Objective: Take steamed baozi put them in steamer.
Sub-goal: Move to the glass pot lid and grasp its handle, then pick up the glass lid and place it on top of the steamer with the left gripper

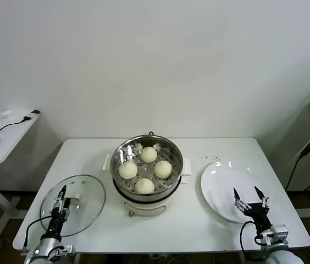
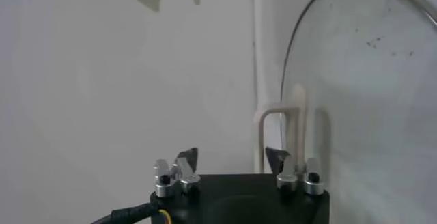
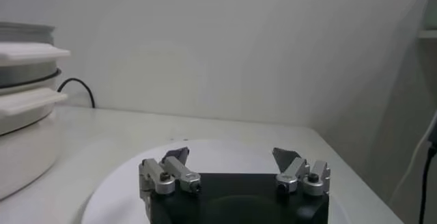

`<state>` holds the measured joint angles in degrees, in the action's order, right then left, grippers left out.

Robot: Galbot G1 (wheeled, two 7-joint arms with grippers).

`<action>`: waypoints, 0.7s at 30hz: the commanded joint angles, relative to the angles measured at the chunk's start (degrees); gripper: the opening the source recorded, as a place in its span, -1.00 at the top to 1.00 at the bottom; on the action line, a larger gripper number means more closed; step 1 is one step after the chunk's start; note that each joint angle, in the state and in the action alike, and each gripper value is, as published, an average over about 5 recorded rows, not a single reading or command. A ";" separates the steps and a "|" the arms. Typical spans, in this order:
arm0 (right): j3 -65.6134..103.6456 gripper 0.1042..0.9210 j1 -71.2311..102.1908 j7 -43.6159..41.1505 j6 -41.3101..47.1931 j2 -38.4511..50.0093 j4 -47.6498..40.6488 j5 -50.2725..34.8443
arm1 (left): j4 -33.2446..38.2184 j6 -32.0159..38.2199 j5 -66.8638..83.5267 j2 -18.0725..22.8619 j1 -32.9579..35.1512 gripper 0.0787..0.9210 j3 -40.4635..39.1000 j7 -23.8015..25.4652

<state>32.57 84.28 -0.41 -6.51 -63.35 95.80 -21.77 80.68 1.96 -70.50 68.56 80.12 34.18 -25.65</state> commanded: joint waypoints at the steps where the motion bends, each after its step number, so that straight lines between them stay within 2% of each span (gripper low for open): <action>1: 0.25 -0.76 0.38 0.00 0.05 -0.60 0.39 0.61 | -5.07 0.40 -0.73 -0.16 -2.08 -0.24 -0.13 0.04; 7: 0.27 -0.76 0.23 0.12 0.31 -1.04 0.66 0.60 | -5.37 0.88 -0.32 -0.02 -2.14 0.17 0.08 -0.07; 12: 0.31 -0.76 0.22 0.04 0.30 -1.56 0.81 0.41 | -2.56 1.52 1.72 0.56 -1.84 0.52 0.85 0.27; 16: 0.48 -0.76 0.75 -0.15 0.44 -1.67 1.50 -0.11 | 2.30 1.55 4.49 0.50 -0.41 0.78 1.98 1.53; 21: 0.88 -0.76 1.34 -0.30 0.57 -1.47 2.47 -0.73 | 12.97 -0.61 13.19 -1.91 3.38 0.87 4.05 5.63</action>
<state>33.25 85.22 -0.53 -6.12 -64.75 97.42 -21.79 80.91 2.92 -67.20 68.58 79.93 36.06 -24.18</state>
